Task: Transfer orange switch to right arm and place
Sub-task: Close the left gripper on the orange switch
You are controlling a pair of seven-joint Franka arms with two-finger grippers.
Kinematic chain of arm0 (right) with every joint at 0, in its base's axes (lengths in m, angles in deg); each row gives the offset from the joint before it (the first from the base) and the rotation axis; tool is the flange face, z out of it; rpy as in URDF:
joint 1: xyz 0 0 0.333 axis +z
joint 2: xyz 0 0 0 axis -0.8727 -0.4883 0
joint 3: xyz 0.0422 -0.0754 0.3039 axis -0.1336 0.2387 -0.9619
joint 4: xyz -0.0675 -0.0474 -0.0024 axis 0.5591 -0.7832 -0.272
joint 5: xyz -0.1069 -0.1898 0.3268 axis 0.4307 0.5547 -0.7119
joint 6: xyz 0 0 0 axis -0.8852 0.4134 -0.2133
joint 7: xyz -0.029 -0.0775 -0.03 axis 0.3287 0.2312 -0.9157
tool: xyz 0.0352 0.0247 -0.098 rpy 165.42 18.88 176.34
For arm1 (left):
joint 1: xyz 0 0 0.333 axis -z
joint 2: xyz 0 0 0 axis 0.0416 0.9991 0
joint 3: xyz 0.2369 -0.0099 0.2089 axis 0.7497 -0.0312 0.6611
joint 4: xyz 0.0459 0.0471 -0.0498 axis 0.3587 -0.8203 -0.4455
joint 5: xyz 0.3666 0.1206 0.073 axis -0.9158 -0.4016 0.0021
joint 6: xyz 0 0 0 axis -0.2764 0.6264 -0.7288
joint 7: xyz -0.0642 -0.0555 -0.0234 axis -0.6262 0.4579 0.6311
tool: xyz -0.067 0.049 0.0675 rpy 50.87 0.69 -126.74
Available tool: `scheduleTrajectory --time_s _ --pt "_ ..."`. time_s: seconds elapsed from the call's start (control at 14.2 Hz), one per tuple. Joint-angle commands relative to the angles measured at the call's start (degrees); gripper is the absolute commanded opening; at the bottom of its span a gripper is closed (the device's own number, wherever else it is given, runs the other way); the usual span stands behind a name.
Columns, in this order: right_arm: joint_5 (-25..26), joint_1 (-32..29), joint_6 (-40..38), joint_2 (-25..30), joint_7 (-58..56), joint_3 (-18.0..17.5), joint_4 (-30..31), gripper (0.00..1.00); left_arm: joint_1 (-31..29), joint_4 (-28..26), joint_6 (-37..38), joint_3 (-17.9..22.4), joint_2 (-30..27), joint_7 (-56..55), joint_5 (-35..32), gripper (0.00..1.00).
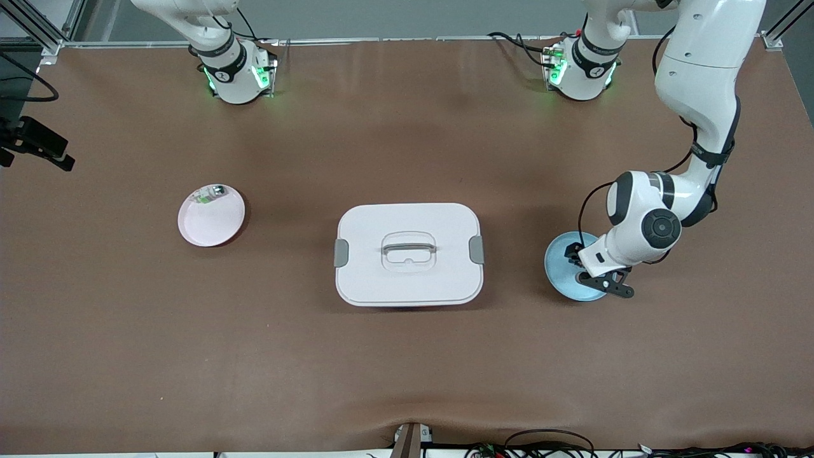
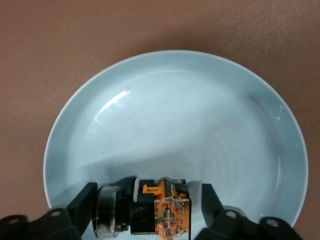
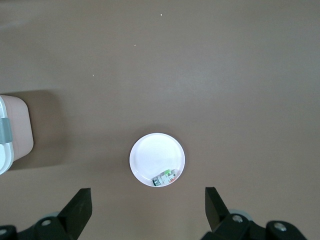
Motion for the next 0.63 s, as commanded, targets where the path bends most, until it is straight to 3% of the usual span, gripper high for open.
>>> scheduleTrajectory --time_s 0.0,0.21,0.56 --pt "0.8 -0.2 0.5 0.2 -0.3 -0.1 0.5 1.0 -0.6 -0.6 -1.0 -0.5 -0.5 1.0 0.8 0.56" --pt "0.8 -0.4 0.3 0.2 -0.3 0.0 0.6 1.0 -0.8 -0.8 -0.9 -0.5 -0.8 0.5 0.8 0.35" --pt "0.8 -0.6 0.3 0.2 -0.3 0.2 0.6 1.0 -0.9 -0.7 1.5 -0.6 -3.4 -2.1 0.8 0.33"
